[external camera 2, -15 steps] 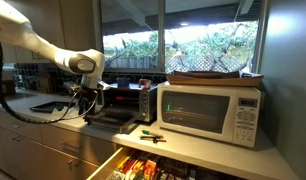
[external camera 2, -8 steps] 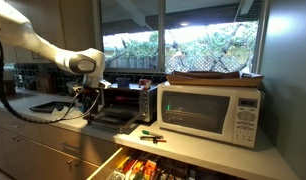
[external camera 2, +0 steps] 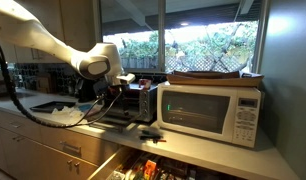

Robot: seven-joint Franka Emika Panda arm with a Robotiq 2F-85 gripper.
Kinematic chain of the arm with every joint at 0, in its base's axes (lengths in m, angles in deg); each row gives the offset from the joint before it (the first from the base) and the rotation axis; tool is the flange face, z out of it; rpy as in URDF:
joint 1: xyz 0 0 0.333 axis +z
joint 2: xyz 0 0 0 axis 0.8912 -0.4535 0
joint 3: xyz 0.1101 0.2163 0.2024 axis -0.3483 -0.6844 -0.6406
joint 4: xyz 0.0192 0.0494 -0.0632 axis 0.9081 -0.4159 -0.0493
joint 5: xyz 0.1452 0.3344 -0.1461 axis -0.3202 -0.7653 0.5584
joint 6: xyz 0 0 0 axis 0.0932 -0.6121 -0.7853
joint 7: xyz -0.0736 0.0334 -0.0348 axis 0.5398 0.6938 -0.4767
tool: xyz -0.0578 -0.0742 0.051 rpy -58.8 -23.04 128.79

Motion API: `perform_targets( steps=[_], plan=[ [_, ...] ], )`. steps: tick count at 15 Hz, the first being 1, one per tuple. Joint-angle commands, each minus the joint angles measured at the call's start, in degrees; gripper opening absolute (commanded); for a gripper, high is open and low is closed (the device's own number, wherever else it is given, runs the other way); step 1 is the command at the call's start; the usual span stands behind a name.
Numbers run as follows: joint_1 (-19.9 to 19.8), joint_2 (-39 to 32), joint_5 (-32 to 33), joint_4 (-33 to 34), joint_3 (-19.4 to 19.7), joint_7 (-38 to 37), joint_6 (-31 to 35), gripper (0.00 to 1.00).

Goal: Put the green marker on top of the toaster oven.

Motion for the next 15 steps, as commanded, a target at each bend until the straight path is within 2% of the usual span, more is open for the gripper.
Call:
perform_targets(
  steps=[1,2,3,7,9,15],
  plan=[
    [-2.8,-3.8,-0.3,-1.1,1.8,-4.1,11.6,1.00],
    [-4.1,-4.7,1.8,-1.2,1.4,-8.4,12.1,1.00],
    [-2.7,-2.9,0.1,-0.4,1.9,-3.1,8.9,1.00],
    [-3.6,-5.1,0.9,-0.4,2.0,-6.7,11.2,1.00],
    [-5.1,-9.4,5.7,1.1,-0.1,-19.8,12.4,1.00],
    [-1.4,-21.0,5.5,5.7,0.3,-40.4,23.0,1.00]
  ],
)
